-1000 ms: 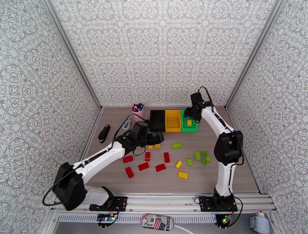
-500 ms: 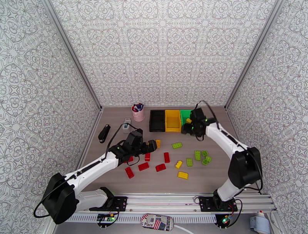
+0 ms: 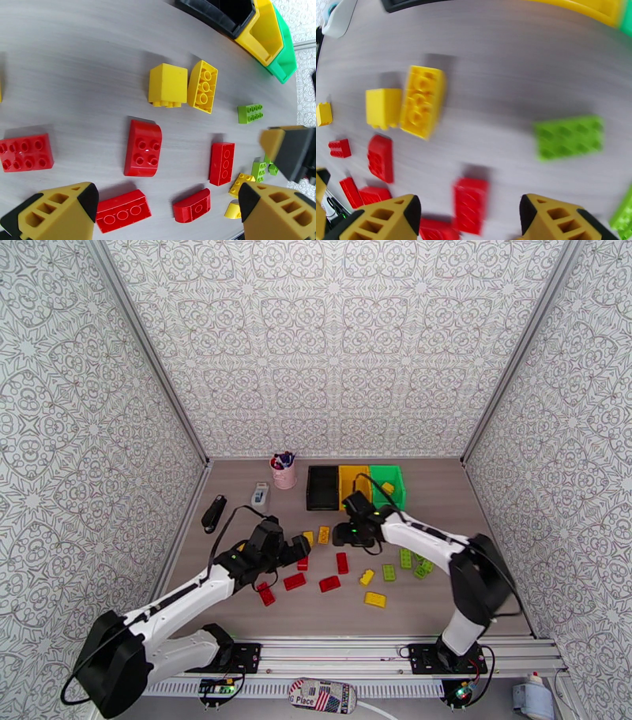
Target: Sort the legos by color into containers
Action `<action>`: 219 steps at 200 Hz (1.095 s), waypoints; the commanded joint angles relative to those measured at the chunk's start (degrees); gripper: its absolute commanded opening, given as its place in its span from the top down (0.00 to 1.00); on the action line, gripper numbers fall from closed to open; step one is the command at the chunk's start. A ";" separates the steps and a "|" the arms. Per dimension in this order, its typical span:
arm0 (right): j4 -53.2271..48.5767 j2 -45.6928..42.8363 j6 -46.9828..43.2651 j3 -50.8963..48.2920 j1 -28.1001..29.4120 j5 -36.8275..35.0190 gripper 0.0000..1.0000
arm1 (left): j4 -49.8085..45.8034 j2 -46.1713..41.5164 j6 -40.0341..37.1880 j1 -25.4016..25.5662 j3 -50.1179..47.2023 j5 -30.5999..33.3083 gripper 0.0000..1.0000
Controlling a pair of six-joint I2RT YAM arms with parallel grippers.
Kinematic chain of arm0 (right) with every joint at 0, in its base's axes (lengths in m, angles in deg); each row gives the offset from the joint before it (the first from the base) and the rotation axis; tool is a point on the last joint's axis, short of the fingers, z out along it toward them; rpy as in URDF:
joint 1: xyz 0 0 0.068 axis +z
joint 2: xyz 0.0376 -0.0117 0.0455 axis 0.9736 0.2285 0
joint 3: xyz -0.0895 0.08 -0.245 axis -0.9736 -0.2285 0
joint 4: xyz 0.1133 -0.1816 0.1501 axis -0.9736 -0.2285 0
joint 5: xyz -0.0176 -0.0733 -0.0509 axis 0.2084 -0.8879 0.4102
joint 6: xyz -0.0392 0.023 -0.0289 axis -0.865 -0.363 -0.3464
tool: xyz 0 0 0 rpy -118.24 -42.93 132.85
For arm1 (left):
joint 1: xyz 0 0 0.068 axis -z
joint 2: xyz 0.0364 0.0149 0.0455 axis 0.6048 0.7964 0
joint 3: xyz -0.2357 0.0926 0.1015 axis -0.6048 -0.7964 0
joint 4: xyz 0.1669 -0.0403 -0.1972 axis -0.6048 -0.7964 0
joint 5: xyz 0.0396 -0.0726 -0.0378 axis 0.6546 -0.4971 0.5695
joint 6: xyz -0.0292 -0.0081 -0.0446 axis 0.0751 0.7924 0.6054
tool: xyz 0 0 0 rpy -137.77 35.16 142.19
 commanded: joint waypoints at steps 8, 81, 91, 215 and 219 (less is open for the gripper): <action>1.06 5.43 2.98 7.77 1.94 -0.20 0.30 | -0.27 -3.23 2.06 -0.63 -2.81 1.07 0.01; -4.72 15.46 3.61 19.46 2.40 -5.12 0.31 | -0.80 -7.42 3.14 -0.95 -6.01 0.68 0.01; -4.79 16.27 3.57 19.93 2.42 -5.09 0.33 | -0.80 -7.53 3.08 -0.98 -6.12 0.66 0.01; -4.37 20.47 3.51 19.12 2.68 -5.65 0.55 | 0.17 -6.82 3.00 -1.08 -6.10 0.10 0.01; -4.32 20.39 3.52 19.03 2.64 -5.73 0.55 | 0.25 -6.78 3.07 -1.04 -6.14 0.09 0.01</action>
